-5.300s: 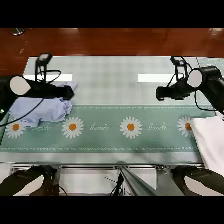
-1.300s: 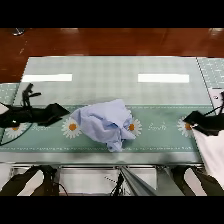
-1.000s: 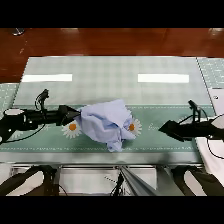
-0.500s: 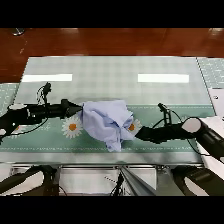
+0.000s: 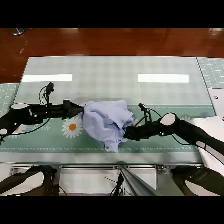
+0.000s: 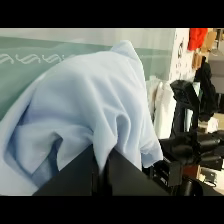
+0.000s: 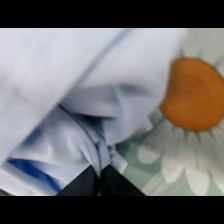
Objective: Fold the shirts.
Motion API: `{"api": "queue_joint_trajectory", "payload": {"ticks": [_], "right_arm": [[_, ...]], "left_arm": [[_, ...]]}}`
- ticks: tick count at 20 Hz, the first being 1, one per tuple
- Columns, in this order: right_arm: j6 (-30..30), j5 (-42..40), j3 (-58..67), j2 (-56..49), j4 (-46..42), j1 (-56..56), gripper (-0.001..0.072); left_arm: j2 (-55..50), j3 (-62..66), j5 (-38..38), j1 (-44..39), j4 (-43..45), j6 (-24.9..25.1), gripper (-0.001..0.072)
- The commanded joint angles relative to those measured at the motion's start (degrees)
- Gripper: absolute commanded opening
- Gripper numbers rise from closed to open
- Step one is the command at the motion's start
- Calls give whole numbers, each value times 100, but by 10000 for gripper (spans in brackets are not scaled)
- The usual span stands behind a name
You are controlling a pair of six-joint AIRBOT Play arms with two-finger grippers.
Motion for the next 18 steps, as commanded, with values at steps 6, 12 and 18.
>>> {"api": "queue_joint_trajectory", "payload": {"ticks": [6, 12, 18], "right_arm": [[1209, 1668, 4824, 577, -2236, -1897, 19], [1432, 3187, 9398, 651, -3491, -2330, 19], [1137, 3738, 9191, 2079, -3926, -2332, 20]], "left_arm": [[531, 2756, -304, -131, 94, -955, 31], [756, 7246, -229, -192, 3012, -2839, 31], [2002, 8373, -1193, -192, 4358, -3110, 31]]}}
